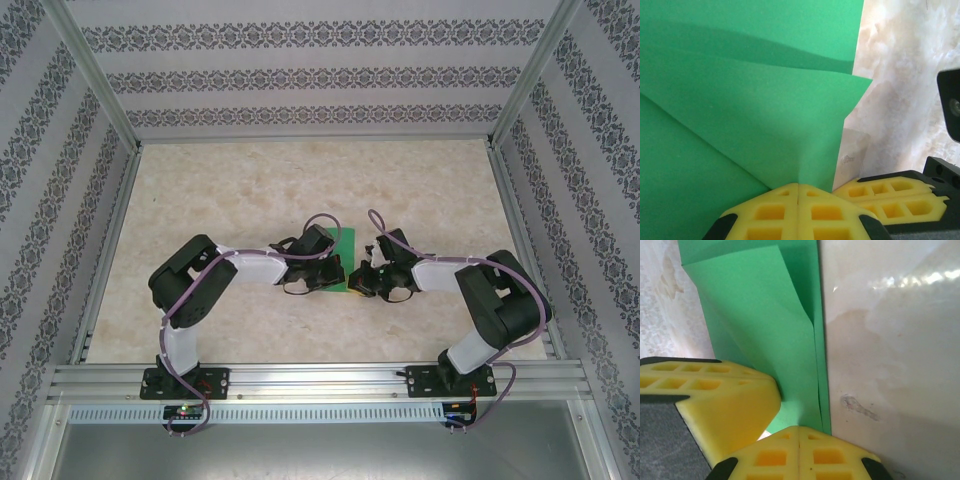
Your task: Fold a paper plane with a square sheet of paper (pick it up from the middle)
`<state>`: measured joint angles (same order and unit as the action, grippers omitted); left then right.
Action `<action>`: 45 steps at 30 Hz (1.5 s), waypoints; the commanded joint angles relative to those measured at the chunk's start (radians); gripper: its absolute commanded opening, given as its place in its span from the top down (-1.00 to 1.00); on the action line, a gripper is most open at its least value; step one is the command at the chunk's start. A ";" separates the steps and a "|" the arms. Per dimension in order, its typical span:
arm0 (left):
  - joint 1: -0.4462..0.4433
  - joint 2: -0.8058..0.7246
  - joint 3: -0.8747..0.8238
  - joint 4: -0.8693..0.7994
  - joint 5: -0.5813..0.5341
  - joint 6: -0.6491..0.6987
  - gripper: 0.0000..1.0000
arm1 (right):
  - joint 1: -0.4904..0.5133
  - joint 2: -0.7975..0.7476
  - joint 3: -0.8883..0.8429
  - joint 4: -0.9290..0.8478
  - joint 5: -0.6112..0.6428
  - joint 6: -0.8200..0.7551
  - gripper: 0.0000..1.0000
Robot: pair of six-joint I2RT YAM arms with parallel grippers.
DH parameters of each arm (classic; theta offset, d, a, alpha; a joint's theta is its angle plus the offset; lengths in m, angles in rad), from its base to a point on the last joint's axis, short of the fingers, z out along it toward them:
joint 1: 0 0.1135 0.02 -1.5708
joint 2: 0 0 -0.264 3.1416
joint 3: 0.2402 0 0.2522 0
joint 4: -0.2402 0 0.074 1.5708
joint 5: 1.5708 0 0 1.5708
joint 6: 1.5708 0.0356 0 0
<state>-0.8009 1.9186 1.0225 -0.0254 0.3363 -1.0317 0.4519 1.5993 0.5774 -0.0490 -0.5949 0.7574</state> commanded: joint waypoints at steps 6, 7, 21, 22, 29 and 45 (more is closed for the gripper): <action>0.059 0.005 0.015 -0.055 -0.044 0.057 1.00 | 0.013 0.058 -0.012 -0.116 0.105 -0.042 0.97; 0.059 0.010 0.024 -0.069 -0.042 0.063 1.00 | 0.013 0.055 -0.008 -0.123 0.107 -0.045 0.97; 0.097 0.048 0.021 -0.061 -0.051 0.088 1.00 | -0.012 0.040 -0.032 -0.217 0.121 -0.111 0.98; 0.105 0.044 0.013 -0.046 -0.040 0.092 1.00 | -0.017 0.040 -0.031 -0.220 0.122 -0.117 0.98; 0.149 0.052 0.038 -0.066 -0.026 0.133 1.00 | -0.033 0.045 -0.018 -0.253 0.135 -0.151 0.99; 0.231 0.068 0.125 -0.180 -0.056 0.200 0.98 | -0.037 0.060 0.008 -0.264 0.112 -0.173 0.99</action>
<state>-0.5949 1.9526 1.1038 -0.1211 0.3584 -0.8875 0.4290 1.6131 0.6212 -0.1314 -0.5877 0.6121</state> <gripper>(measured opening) 0.060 0.041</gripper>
